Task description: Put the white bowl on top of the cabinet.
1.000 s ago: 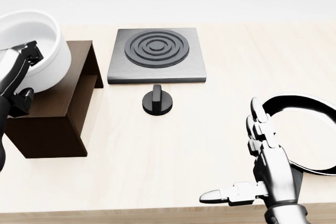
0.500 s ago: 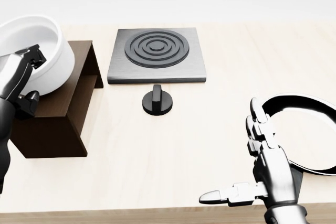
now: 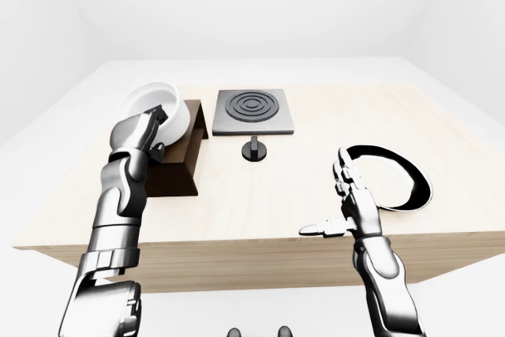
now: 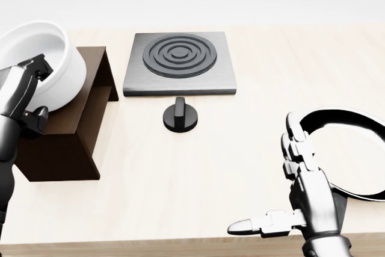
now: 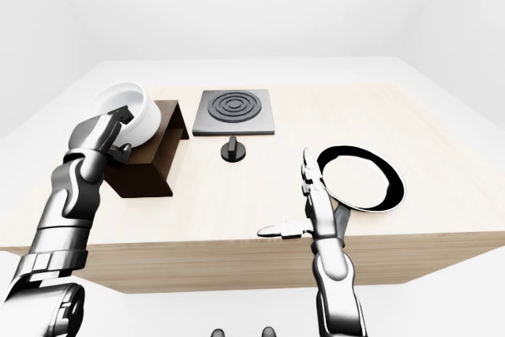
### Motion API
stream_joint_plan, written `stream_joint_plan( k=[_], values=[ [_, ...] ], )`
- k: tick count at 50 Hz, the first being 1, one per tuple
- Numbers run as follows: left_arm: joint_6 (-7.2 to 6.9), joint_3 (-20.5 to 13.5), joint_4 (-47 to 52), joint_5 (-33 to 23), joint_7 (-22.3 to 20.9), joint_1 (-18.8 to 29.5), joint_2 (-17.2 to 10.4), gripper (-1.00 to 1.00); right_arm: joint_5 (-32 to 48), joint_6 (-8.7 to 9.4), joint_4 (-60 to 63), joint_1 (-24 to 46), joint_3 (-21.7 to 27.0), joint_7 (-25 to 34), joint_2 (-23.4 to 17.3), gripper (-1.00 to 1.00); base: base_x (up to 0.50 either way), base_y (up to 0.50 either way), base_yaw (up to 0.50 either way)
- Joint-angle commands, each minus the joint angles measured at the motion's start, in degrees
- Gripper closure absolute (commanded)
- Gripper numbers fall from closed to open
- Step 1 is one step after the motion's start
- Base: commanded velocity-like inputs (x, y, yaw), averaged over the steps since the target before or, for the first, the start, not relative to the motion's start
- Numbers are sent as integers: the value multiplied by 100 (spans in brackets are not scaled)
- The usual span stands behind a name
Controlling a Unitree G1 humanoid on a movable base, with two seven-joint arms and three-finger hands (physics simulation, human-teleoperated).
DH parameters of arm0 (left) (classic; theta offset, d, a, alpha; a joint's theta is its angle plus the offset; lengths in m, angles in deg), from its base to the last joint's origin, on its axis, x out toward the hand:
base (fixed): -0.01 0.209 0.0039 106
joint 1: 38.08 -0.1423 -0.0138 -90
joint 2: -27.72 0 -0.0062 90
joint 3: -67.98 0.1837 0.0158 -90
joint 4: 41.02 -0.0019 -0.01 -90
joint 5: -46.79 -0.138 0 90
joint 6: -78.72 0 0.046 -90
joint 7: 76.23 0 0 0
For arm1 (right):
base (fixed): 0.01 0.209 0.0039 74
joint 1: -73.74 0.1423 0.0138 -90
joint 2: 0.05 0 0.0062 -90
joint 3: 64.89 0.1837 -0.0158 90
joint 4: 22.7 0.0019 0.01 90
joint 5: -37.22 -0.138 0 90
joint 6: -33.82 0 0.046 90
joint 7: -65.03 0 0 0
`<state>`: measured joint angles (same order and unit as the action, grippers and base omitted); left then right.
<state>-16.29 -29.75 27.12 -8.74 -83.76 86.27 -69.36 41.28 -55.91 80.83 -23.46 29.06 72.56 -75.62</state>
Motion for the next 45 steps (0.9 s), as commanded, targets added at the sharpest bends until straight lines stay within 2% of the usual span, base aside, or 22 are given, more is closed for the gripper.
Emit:
stream_joint_plan(
  k=[1, 11, 42, 43, 44, 45],
  values=[
    [0, -68, 79, -243, 267, 53, -63, 100, 21, -27, -30, 0, -22, -3, 4, -100, 0, 0, 0],
    [0, -69, -29, -307, 318, 77, -119, 100, 37, -29, -61, 21, -42, -8, 1, -100, 0, 0, 0],
    [0, -45, -571, 175, 878, 92, -23, 98, 51, -71, -90, 2, -61, 2, 1, -100, 0, 0, 0],
    [0, -37, -583, 182, 905, 99, -26, 46, 52, -74, -95, 4, -61, 3, 1, -100, 0, 0, 0],
    [0, -30, -589, 206, 906, 106, -18, -51, 56, -78, -108, 11, -63, -1, 1, -100, 1, 0, 0],
    [0, -19, -601, 209, 899, 113, -20, -100, 59, -80, -112, 13, -64, -3, 1, -100, 0, 0, 0]
  ],
)
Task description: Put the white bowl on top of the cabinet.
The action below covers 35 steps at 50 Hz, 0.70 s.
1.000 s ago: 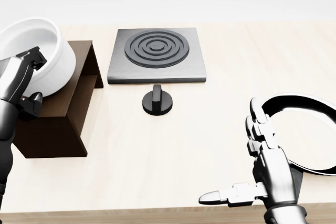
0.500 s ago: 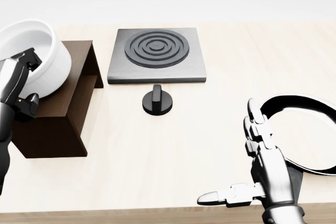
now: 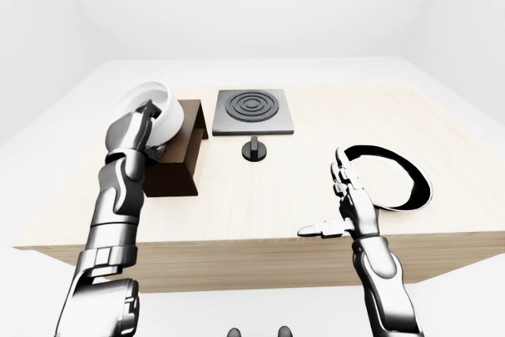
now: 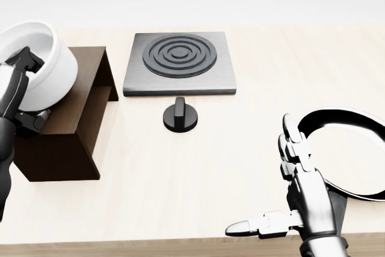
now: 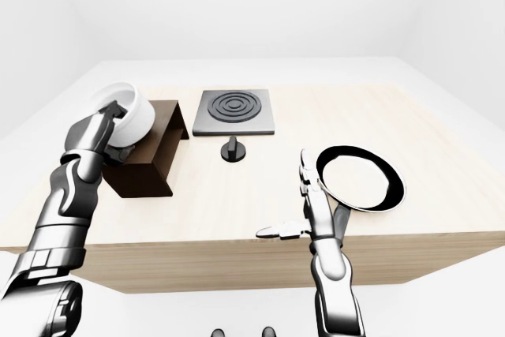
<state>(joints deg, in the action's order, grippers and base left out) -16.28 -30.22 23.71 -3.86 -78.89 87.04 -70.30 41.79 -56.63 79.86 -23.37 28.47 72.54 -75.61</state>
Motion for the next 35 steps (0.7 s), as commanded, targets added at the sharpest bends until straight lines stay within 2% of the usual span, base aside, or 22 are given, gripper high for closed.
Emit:
stream_joint_plan(
  k=[1, 35],
  values=[
    [0, 35, -258, -271, 399, 33, 76, -100, 6, -6, -8, 1, -5, 2, 0, -100, 0, 0, 0],
    [0, 53, -124, -294, 326, -5, 119, -100, 15, 2, 28, -22, -15, 6, 6, -100, 0, 0, 0]
  ],
)
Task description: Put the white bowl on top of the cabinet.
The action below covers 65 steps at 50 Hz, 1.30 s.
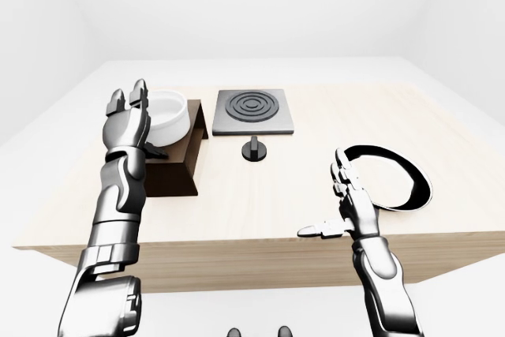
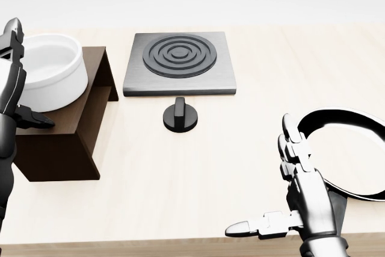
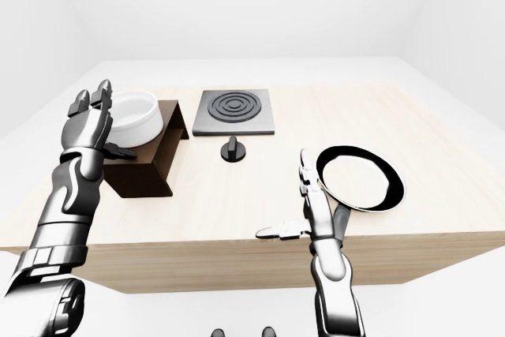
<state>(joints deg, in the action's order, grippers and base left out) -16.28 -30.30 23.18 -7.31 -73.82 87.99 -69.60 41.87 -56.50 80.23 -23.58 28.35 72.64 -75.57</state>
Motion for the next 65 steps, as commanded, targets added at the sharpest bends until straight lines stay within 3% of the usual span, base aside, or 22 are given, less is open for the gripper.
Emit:
stream_joint_plan(
  k=[1, 7, 12, 16, 31, 37, 44, 49, 52, 53, 55, 56, 59, 60, 63, 65],
  values=[
    [-1, 60, -66, 52, -181, -103, 51, -100, 4, -8, -7, -2, -3, 0, 0, -100, 0, 0, 0],
    [-1, 119, 542, -215, -515, -371, 71, -100, 7, -33, -79, 40, 10, -20, -4, -100, 0, 0, 0],
    [-1, 139, 1336, -674, -1054, -668, 146, -100, 4, -26, -79, 48, 14, -20, -8, -100, 0, 0, 0],
    [-1, 168, 2321, -1434, -1737, -1033, 286, -100, 22, -45, -124, 61, -4, -35, -3, -100, 0, 0, 0],
    [-1, -165, 3662, -2820, -2911, -1444, 730, -100, 39, -57, -270, 160, -36, -76, -11, -100, 0, 0, 0],
    [-1, -137, 4804, -3683, -3495, -1774, 1105, -100, 45, -29, -275, 184, -49, -90, -10, -100, 0, 0, 0],
    [-1, -11, 6102, -4598, -3871, -2268, 1848, -100, 52, 80, -101, 161, -88, -98, 3, -100, 0, 0, 0],
    [-1, 327, 6883, -4916, -3835, -2589, 2373, -100, 60, 177, 54, 161, -79, -97, 0, -100, 0, 0, 0],
    [-1, 600, 7251, -4673, -3908, -2647, 2662, -100, 59, 290, 220, 160, -72, -96, 2, -100, 0, 0, 0],
    [-1, 810, 7340, -4359, -4090, -2757, 2814, -100, 54, 351, 315, 148, -73, -85, 4, -100, 0, 0, 0],
    [-1, 1315, 7598, -3987, -3997, -2966, 3079, -100, 63, 497, 526, 151, -79, -79, 7, -100, 0, 0, 0],
    [-1, 1339, 7609, -3969, -3982, -2979, 3086, -100, 65, 505, 537, 151, -79, -77, 8, -100, 0, 0, 0],
    [-1, 2078, 8093, -3676, -4241, -3273, 3423, -100, 54, 532, 782, 196, -61, -68, 8, -100, 0, 0, 0],
    [-1, 2508, 8333, -3424, -4241, -3434, 3578, -100, 45, 532, 894, 241, -47, -64, 3, -100, 0, 0, 0],
    [-1, 3184, 8543, -3039, -4241, -3726, 3683, -100, 28, 532, 1062, 319, -20, -68, -2, -100, 0, 0, 0],
    [-1, 3454, 8578, -2774, -4241, -3914, 3810, -100, 22, 532, 1145, 352, -11, -72, -4, -100, 0, 0, 0]
  ],
)
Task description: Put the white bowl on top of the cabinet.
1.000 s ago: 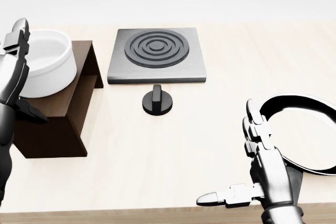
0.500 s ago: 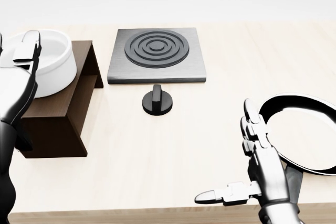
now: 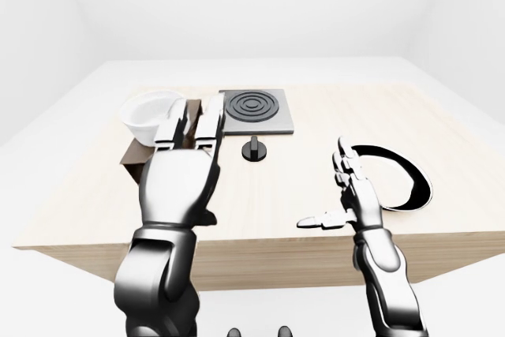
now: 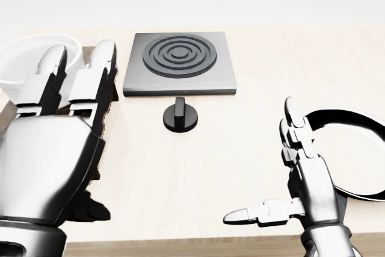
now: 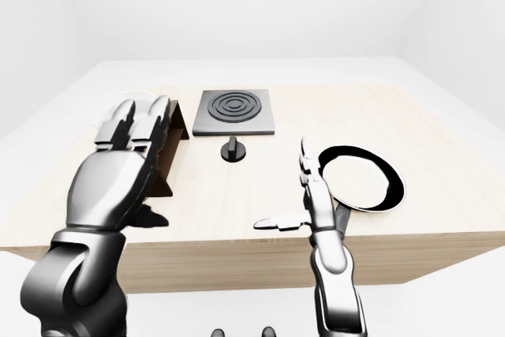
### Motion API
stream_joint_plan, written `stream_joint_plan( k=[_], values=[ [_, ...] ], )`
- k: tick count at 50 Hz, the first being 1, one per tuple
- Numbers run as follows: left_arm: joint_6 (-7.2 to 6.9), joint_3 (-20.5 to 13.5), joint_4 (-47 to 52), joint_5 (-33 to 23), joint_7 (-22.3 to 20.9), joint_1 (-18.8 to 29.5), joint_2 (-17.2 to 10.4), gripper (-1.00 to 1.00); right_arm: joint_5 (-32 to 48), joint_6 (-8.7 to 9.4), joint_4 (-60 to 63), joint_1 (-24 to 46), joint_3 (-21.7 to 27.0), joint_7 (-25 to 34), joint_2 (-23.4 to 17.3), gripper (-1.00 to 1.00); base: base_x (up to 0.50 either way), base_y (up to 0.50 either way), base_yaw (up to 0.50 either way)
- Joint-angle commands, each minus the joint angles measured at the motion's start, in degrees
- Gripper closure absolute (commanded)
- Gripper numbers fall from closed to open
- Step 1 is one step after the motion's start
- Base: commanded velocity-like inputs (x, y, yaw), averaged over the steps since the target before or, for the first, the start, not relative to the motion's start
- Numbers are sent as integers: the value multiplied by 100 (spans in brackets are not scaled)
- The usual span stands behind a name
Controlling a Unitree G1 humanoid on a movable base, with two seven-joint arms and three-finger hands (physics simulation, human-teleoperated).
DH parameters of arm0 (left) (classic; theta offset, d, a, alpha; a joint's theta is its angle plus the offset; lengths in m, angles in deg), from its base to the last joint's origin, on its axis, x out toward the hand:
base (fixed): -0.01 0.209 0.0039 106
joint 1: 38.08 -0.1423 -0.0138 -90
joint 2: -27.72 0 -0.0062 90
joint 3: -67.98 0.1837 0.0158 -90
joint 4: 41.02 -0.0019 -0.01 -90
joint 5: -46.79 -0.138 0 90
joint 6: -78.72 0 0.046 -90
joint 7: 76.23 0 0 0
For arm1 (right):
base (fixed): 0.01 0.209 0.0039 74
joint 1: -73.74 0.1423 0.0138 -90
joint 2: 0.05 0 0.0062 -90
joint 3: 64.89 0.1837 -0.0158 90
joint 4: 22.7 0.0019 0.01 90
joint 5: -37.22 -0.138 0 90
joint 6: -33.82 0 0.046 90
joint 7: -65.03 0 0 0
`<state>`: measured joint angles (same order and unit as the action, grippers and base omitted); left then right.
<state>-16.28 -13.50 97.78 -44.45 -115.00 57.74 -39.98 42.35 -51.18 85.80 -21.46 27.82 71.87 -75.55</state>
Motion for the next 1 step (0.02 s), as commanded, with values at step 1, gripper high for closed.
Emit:
stream_joint_plan(
  k=[1],
  values=[
    [0, 1917, 1119, 1390, -123, -1073, 982, -100, -24, 0, 607, 192, 46, -7, -8, -100, 0, 0, 0]
  ],
)
